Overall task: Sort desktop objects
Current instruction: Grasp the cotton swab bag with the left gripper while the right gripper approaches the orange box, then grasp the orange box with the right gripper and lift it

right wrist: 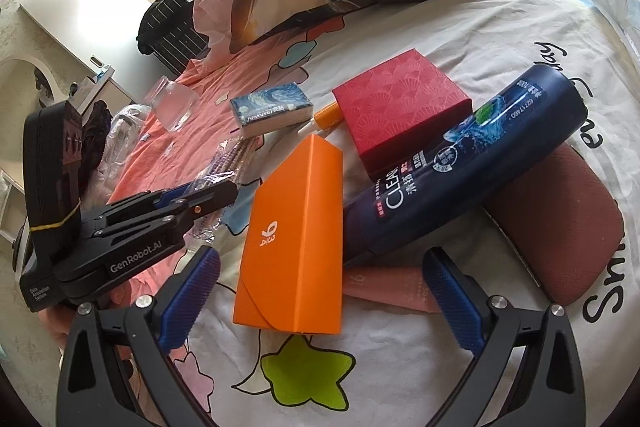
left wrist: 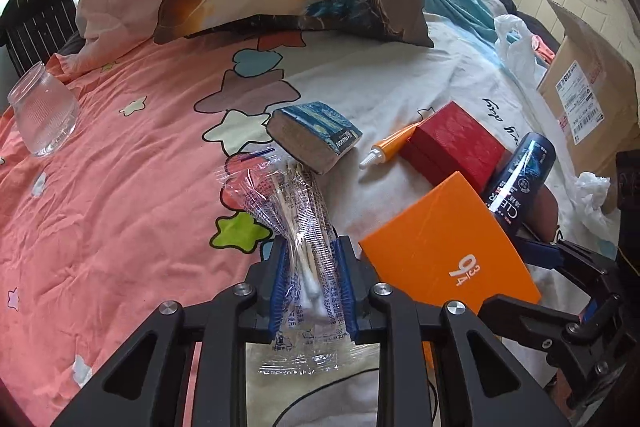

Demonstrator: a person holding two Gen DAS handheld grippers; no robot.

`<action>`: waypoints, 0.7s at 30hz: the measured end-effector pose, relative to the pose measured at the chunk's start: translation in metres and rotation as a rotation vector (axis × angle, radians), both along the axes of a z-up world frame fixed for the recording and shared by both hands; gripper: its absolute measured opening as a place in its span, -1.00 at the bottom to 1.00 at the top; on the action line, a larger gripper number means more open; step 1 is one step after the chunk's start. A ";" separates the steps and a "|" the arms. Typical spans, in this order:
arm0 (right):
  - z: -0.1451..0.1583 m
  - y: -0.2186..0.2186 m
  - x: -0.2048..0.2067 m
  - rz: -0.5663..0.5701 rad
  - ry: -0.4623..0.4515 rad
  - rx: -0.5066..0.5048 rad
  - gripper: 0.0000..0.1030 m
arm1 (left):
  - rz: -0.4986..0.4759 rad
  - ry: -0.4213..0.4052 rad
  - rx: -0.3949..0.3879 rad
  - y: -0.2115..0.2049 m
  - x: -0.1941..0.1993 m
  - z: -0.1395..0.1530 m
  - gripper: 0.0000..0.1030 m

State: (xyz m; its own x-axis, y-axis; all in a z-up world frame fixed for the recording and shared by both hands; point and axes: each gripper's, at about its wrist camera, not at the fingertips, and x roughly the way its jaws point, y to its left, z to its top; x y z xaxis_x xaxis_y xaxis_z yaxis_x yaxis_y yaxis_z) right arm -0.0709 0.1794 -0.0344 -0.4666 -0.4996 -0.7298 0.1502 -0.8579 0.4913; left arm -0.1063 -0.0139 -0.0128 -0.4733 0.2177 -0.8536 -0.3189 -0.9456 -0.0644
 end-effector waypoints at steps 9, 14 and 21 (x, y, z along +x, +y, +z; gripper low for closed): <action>0.005 -0.010 0.008 0.028 0.007 0.068 0.26 | -0.030 0.007 0.009 0.004 0.018 0.004 -0.54; 0.006 -0.013 0.009 0.057 0.003 0.067 0.04 | -0.065 0.010 0.018 0.011 0.031 0.005 -0.54; -0.001 -0.011 0.005 0.111 -0.059 -0.083 -0.31 | -0.073 0.006 0.036 0.006 0.043 0.007 -0.54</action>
